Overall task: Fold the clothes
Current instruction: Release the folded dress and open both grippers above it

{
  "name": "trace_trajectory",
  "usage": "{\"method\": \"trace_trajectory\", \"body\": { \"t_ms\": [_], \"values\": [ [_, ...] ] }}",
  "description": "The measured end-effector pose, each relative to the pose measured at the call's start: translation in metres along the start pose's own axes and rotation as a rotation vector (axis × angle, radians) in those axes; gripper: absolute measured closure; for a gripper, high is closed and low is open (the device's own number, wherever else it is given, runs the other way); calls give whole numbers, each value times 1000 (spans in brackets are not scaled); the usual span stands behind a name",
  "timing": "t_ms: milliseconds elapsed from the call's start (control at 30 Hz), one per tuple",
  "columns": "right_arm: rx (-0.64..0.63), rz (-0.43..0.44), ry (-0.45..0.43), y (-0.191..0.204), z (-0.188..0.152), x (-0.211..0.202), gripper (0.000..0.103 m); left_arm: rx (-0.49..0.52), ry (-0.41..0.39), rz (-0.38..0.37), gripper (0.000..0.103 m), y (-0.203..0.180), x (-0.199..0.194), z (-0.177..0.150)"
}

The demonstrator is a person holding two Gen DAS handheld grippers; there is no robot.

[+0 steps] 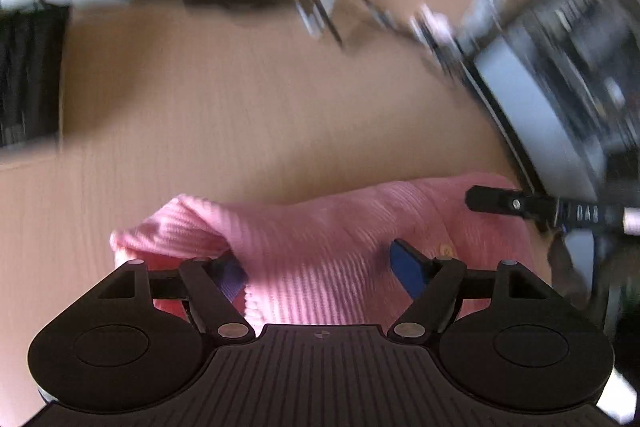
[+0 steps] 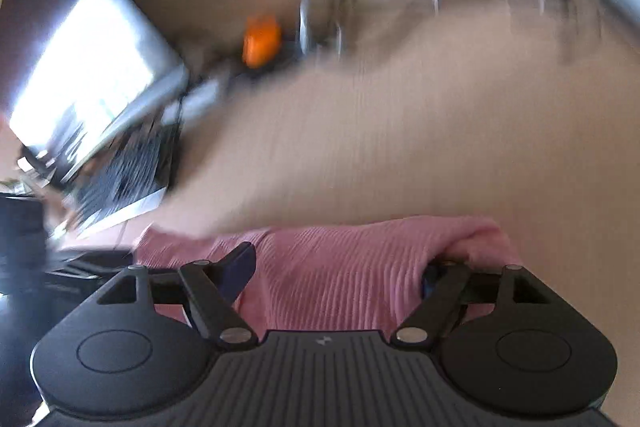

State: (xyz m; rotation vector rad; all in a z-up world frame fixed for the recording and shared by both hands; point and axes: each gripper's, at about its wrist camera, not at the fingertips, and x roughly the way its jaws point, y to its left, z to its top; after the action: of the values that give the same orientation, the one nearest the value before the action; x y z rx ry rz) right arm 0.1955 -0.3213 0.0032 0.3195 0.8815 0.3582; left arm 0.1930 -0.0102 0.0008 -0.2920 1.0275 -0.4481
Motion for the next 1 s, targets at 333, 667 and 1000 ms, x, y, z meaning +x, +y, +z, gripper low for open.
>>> {"method": "trace_trajectory", "body": {
  "t_ms": [333, 667, 1000],
  "values": [
    [-169, -165, -130, -15, 17, -15, 8, 37, -38, 62, 15, -14, -2, 29],
    [-301, -285, -73, -20, -27, -27, 2, 319, -58, 258, 10, -70, -1, 4],
    [-361, -450, -1, -18, -47, 8, 0, 451, 22, 526, 6, -58, 43, -22]
  ]
}}
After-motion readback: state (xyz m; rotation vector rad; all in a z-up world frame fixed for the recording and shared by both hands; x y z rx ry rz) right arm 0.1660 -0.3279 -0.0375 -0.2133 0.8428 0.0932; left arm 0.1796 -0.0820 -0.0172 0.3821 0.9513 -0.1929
